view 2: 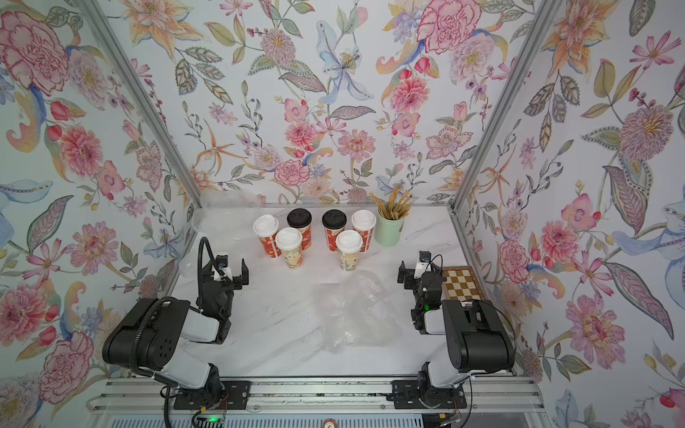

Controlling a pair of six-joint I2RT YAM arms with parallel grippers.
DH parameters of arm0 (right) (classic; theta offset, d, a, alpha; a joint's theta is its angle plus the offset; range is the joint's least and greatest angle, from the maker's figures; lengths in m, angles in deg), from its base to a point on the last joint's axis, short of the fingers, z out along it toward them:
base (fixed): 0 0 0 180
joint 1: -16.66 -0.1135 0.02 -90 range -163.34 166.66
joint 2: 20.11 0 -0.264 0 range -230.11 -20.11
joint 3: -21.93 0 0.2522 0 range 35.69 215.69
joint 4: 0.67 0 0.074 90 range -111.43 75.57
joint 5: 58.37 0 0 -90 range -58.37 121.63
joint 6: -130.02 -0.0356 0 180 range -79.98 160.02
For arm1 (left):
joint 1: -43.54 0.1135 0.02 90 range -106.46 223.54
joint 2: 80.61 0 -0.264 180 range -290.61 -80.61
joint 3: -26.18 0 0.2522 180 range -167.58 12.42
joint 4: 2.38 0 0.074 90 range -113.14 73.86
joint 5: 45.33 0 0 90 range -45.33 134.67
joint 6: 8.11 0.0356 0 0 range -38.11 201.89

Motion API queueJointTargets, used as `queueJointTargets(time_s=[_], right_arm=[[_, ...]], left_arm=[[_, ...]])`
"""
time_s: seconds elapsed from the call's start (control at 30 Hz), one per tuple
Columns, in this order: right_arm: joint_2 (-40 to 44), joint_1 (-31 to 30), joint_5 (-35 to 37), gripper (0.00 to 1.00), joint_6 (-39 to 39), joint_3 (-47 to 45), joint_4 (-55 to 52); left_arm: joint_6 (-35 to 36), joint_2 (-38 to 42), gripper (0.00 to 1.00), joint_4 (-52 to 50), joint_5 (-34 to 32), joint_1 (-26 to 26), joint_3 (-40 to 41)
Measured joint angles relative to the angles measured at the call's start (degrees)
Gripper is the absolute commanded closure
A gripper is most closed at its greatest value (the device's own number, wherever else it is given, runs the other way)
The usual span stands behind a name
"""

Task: Pack milk tea into plastic carrier bags
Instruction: Adjust the plastic carrier bag at the center of the board.

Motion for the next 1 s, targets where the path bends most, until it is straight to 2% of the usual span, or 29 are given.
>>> queueJointTargets(time_s=[0.83,1.0], right_arm=[[0.0,0.04,-0.57,0.0,0.0,0.0,0.0],[0.0,-0.52,0.48,0.0,0.09,-0.02,0.11]], left_arm=[[0.0,0.0,0.01,0.0,-0.35,0.02,0.0],[-0.04,0.0,0.01,3.26,-0.52,0.0,2.29]])
